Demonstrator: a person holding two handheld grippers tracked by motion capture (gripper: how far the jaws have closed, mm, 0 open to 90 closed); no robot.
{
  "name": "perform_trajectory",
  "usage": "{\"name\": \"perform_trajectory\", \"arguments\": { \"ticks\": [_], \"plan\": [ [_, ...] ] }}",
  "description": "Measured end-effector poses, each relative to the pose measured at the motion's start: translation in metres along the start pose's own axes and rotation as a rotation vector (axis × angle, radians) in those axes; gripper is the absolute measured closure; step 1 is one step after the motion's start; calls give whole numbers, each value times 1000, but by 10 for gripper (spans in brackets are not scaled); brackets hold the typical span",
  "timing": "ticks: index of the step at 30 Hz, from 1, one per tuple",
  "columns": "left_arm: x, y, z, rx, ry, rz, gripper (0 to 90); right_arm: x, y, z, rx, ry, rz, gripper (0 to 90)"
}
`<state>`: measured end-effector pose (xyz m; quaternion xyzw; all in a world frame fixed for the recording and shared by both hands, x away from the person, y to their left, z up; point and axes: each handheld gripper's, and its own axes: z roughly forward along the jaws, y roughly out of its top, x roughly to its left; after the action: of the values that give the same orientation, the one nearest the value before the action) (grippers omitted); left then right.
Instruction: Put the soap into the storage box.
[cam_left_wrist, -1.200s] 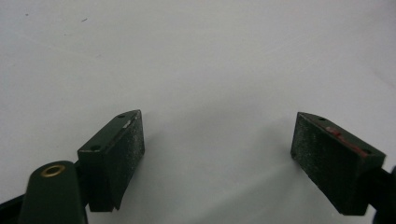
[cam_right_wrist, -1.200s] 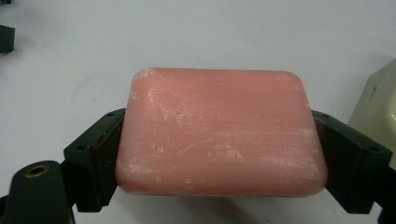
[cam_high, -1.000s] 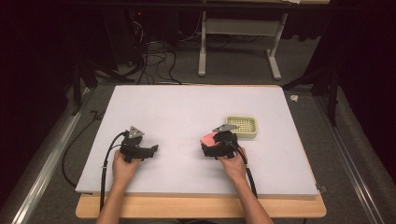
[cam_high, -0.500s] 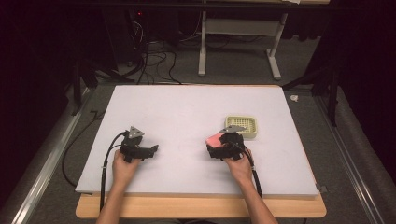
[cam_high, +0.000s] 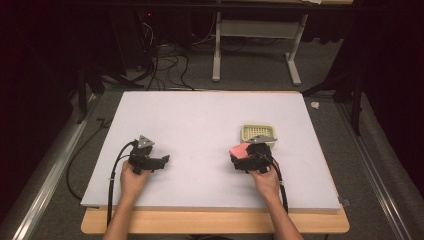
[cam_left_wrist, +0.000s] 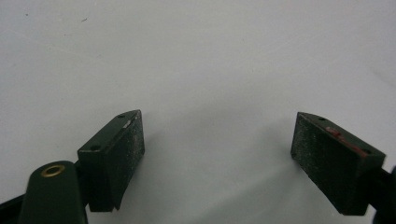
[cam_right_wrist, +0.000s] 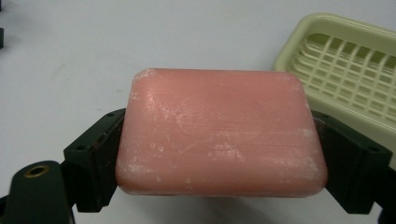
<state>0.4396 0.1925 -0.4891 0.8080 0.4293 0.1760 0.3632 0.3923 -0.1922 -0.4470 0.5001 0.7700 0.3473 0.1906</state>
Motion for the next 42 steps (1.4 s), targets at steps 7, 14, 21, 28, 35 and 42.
{"name": "perform_trajectory", "arguments": {
  "ticks": [7, 14, 21, 28, 35, 42],
  "plan": [
    [0, 0, 0, 0, 0, 0, 179, -14, -5, -11, -15, -23, 26, 136],
    [0, 0, 0, 1, 0, 0, 179, -22, -5, -17, -11, -57, 34, 136],
    [0, 0, 0, 1, 0, 1, 179, -37, -5, -20, -19, -68, 85, 136],
    [0, 0, 0, 1, 0, 1, 179, -51, -5, -19, -18, -89, 118, 136],
    [0, 0, 0, 0, 0, 0, 179, -59, 4, -20, -12, -106, 142, 135],
    [0, 0, 0, 0, 0, 0, 179, -65, 13, -12, 9, -107, 159, 135]
  ]
}}
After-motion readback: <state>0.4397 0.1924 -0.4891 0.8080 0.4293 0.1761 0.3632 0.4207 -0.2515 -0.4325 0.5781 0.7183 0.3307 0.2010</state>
